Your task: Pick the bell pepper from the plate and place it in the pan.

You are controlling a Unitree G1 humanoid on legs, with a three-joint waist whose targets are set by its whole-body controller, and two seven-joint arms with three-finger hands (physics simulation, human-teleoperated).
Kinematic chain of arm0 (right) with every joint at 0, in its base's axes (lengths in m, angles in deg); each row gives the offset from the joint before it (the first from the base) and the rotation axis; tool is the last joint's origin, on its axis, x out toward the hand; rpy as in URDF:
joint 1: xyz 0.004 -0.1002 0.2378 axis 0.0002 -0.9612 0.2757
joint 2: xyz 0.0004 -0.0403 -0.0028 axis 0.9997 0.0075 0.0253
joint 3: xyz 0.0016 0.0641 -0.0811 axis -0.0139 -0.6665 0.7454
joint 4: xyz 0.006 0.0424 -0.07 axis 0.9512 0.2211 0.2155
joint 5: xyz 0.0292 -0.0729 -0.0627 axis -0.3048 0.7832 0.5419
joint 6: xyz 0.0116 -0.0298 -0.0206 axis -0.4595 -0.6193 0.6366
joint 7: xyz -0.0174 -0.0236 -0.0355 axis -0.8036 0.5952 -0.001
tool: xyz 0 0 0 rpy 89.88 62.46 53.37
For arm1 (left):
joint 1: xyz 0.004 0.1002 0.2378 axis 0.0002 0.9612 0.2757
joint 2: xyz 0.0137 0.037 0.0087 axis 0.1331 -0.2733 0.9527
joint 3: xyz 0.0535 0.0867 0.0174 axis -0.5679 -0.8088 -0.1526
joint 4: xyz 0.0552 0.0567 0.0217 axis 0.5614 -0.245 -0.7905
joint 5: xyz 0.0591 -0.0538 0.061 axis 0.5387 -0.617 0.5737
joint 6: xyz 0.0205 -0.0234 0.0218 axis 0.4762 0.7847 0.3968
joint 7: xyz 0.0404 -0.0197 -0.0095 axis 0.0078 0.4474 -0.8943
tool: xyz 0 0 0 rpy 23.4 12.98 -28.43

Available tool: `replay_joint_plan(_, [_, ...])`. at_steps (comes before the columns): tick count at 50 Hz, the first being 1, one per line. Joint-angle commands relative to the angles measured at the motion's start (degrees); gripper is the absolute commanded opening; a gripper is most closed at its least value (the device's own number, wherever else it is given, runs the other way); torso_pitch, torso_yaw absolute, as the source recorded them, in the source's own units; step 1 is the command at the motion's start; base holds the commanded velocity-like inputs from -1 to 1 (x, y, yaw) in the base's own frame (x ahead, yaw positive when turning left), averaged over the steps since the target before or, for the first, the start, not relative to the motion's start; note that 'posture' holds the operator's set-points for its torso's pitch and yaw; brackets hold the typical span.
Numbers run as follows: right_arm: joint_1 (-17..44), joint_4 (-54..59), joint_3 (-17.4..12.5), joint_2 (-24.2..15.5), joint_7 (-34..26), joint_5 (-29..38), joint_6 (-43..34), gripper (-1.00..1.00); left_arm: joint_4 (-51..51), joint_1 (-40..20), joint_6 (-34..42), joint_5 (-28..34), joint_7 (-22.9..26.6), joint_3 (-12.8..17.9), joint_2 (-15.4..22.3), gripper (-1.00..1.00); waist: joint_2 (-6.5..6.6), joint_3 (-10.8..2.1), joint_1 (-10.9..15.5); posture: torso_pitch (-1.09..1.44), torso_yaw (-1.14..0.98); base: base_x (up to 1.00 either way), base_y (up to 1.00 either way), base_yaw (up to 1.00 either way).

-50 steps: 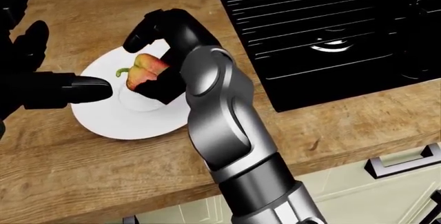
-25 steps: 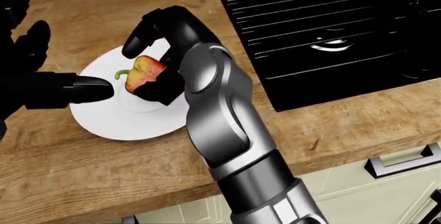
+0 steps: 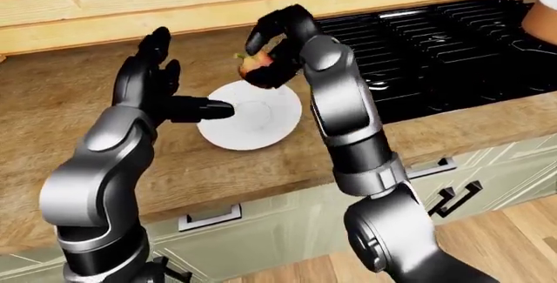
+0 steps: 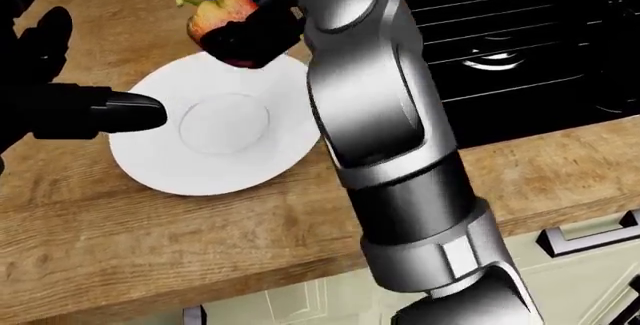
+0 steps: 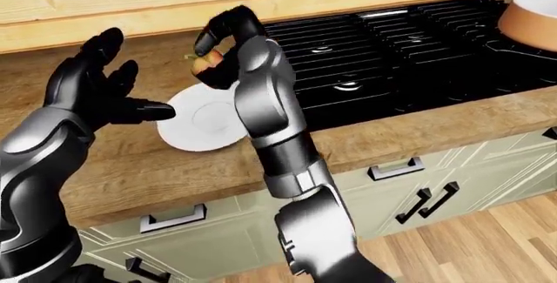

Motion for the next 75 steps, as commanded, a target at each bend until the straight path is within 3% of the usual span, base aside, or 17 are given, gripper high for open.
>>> replay_joint_plan(1, [3.4,-3.4,0.3,-1.3,1.8,-2.2,-0.6,-0.76,1.6,-1.9,-1.3,0.5,0.1,0.7,0.7,1.00,0.38,-2.05,0.0,0.00,0.00,0.00,0.00,0.00])
replay_joint_plan(11, [6.5,-4.6,-0.9,-5.1,4.8,-9.3,-4.5,-0.87,0.6,-3.7,-0.9,1.6,0.9,0.2,0.6,1.00,0.15,-1.97,-0.2,0.00,0.00,0.00,0.00,0.00])
replay_joint_plan(13, [6.9,-5.1,-1.1,-5.9,5.1,-10.3,-5.3,-1.00,0.3,-4.5,-0.5,1.7,0.9,0.1,0.7,1.00,0.10,-1.92,-0.1,0.00,0.00,0.00,0.00,0.00])
replay_joint_plan(35, [8.5,-12.1,-6.8,-14.1,10.1,-23.2,-13.5,-1.00,-1.1,-10.3,2.6,1.6,1.1,1.2,3.2,1.00,-0.65,-1.57,0.2,0.00,0.00,0.00,0.00,0.00])
replay_joint_plan(50, [7.3,-15.9,-6.3,-17.5,14.0,-29.9,-17.8,-1.00,-5.4,-13.0,0.6,1.8,0.2,1.3,4.9,1.00,-1.01,-1.37,0.2,0.00,0.00,0.00,0.00,0.00])
replay_joint_plan(51, [7.4,-16.0,-6.2,-17.6,14.1,-30.1,-18.1,-1.00,-5.3,-13.5,1.1,1.7,-0.2,1.6,5.2,1.00,-0.84,-2.53,0.4,0.00,0.00,0.00,-0.58,0.00])
replay_joint_plan(53, [7.4,-16.0,-6.0,-17.8,14.2,-30.3,-18.2,-1.00,-5.4,-13.6,1.1,1.7,-0.6,1.7,5.3,1.00,2.47,-2.04,-0.2,0.00,0.00,0.00,-0.69,0.00])
replay_joint_plan(54, [7.4,-16.1,-6.2,-17.7,14.4,-30.5,-18.2,-1.00,-5.5,-13.6,0.9,1.6,-0.7,1.8,5.3,1.00,2.74,-2.37,0.0,0.00,0.00,0.00,-0.52,0.00])
replay_joint_plan(55, [7.3,-16.1,-6.1,-17.8,14.5,-30.6,-18.1,-1.00,-5.5,-13.8,1.0,1.5,-0.9,1.8,5.4,1.00,3.06,-1.55,0.0,0.00,0.00,0.00,0.00,0.00])
replay_joint_plan(58, [6.8,-16.6,-6.0,-17.7,14.9,-30.9,-18.2,-1.00,-5.2,-13.6,1.1,1.2,-1.2,1.6,5.3,1.00,-1.27,-0.09,0.4,0.00,0.00,0.00,0.00,0.00])
replay_joint_plan(59, [6.7,-16.9,-5.8,-17.9,14.8,-30.9,-18.5,-1.00,-4.9,-13.4,1.2,1.1,-1.3,1.6,5.2,1.00,-3.48,-1.01,0.7,0.00,0.00,0.00,-0.23,0.00])
replay_joint_plan(60, [6.5,-17.0,-5.9,-17.9,14.8,-30.9,-18.6,-1.00,-4.8,-13.4,1.3,0.9,-1.3,1.7,5.2,1.00,-3.49,-1.97,1.0,0.00,0.00,0.00,-0.31,0.00])
replay_joint_plan(61, [6.5,-17.2,-5.8,-18.0,14.8,-30.9,-18.7,-1.00,-4.8,-13.4,1.3,0.8,-1.3,1.7,5.3,1.00,-1.75,-1.35,0.4,0.00,0.00,0.00,-0.31,0.00])
replay_joint_plan(67, [6.4,-17.3,-5.9,-17.9,14.9,-31.4,-18.9,-1.00,-4.5,-13.3,1.5,0.5,-1.7,1.3,5.0,1.00,1.84,-1.23,0.8,0.00,0.00,0.00,-0.32,0.00])
replay_joint_plan(69, [6.0,-17.5,-5.8,-17.9,14.9,-31.4,-18.8,-1.00,-4.3,-12.7,1.1,0.5,-1.8,1.3,4.9,1.00,0.87,-1.89,1.0,0.00,0.00,0.00,-0.33,0.00])
replay_joint_plan(72, [5.4,-17.9,-5.7,-17.8,15.0,-31.4,-18.8,-1.00,-4.0,-12.4,1.2,0.4,-1.8,1.3,4.8,1.00,0.87,-2.74,0.7,0.00,0.00,0.00,-0.33,0.00])
replay_joint_plan(75, [5.3,-18.0,-5.7,-17.8,15.0,-31.4,-18.7,-1.00,-3.9,-12.4,1.4,0.3,-1.9,1.4,4.8,1.00,-1.46,-2.66,1.0,0.00,0.00,0.00,-0.32,0.00])
